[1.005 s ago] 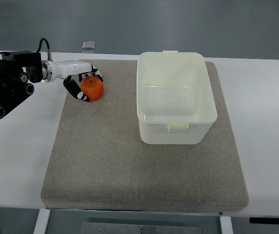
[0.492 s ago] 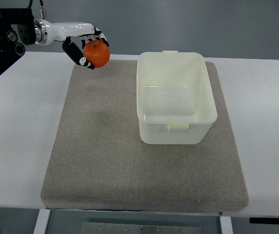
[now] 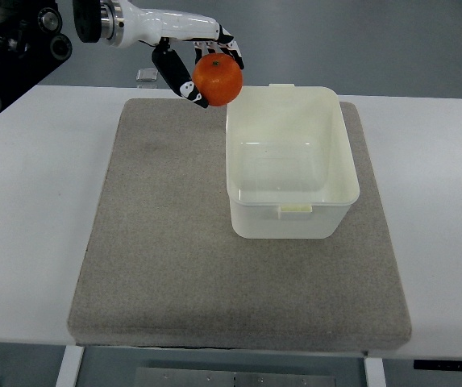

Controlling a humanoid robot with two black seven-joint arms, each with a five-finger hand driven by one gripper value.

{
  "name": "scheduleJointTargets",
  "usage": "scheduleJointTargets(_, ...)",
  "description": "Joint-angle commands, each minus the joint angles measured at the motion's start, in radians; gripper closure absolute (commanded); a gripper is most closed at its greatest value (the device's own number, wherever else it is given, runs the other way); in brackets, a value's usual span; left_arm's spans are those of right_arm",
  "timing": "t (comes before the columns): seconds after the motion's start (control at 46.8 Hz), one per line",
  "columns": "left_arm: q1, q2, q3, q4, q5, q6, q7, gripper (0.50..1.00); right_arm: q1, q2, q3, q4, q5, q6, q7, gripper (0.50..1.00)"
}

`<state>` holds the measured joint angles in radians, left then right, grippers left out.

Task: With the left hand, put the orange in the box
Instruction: 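Carry the orange over the white box and lower it inside, then open the left hand to release the orange into the box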

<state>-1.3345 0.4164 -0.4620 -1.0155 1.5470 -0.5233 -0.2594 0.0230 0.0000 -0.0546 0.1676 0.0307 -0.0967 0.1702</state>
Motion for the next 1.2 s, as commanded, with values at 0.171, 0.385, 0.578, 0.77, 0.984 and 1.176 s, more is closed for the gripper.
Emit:
scheduleJointTargets(0.171,0.000,-0.122,0.013,-0.008,0.013,0.014,0.015,1.000,0.000,0.000,-0.001,0.000,0.000,0.000,0.000,0.574)
scheduleJointTargets(0.385,0.000,-0.182,0.055,0.011,0.116,0.043,0.019,1.000,0.000,0.000,-0.001,0.000,0.000,0.000,0.000,0.574)
scheduleJointTargets(0.578,0.008,-0.211,0.057,0.023,0.185,0.083,0.019,1.000,0.000,0.000,0.001,0.000,0.000,0.000,0.000,0.574)
scheduleJointTargets(0.77,0.012,-0.235,0.109,0.031,0.188,0.111,0.019,1.000,0.002,0.000,0.001,0.000,0.000,0.000,0.000,0.574)
scheduleJointTargets(0.984,0.055,-0.264,0.131,0.071,0.235,0.137,0.019,1.000,0.000,0.000,0.001,0.001,0.000,0.000,0.000,0.574)
scheduleJointTargets(1.176,0.081,-0.265,0.131,0.074,0.249,0.218,0.019,0.922,0.000,0.000,-0.001,0.000,0.000,0.000,0.000,0.574)
